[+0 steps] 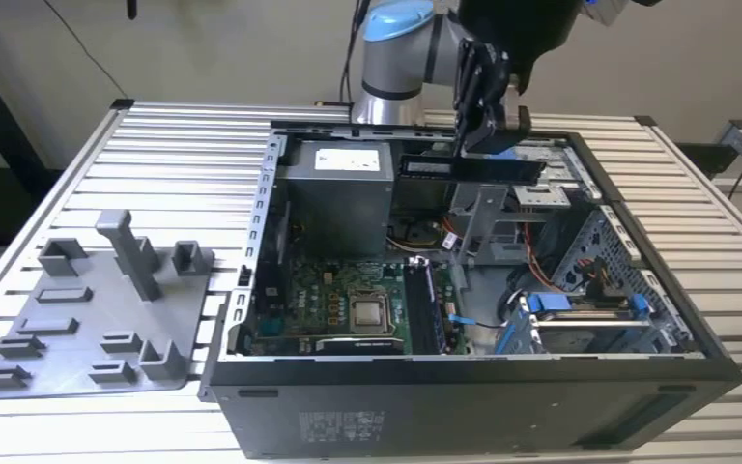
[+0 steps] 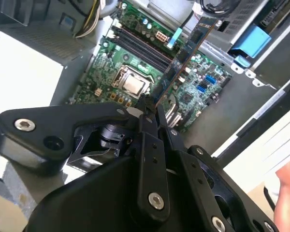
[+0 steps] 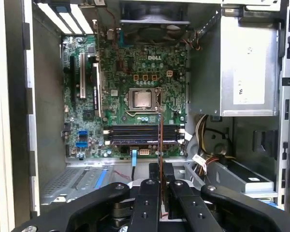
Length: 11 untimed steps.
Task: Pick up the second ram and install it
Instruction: 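Pick up the second ram and move it above second insertion slot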
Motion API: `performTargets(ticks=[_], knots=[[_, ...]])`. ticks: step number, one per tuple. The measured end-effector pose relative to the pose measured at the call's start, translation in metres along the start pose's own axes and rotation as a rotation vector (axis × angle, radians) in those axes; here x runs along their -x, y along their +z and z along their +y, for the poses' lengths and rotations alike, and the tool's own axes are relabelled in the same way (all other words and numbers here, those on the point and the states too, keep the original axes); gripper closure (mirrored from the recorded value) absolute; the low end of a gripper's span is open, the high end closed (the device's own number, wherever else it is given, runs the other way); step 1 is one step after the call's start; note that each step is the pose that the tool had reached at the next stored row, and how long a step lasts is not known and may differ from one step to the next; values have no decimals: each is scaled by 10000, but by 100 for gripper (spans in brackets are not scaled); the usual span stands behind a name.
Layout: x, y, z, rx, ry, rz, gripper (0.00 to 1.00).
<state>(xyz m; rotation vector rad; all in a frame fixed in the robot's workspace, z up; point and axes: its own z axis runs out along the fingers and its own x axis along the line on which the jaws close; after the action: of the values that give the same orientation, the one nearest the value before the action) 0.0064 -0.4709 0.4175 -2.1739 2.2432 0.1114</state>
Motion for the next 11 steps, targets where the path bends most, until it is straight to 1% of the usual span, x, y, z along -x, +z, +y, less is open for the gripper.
performTargets(ticks=[4, 9, 11], knots=[[137, 25, 22, -2, 0, -1, 86], [290, 49, 38, -2, 1, -1, 86], [318, 52, 39, -2, 2, 1, 86]])
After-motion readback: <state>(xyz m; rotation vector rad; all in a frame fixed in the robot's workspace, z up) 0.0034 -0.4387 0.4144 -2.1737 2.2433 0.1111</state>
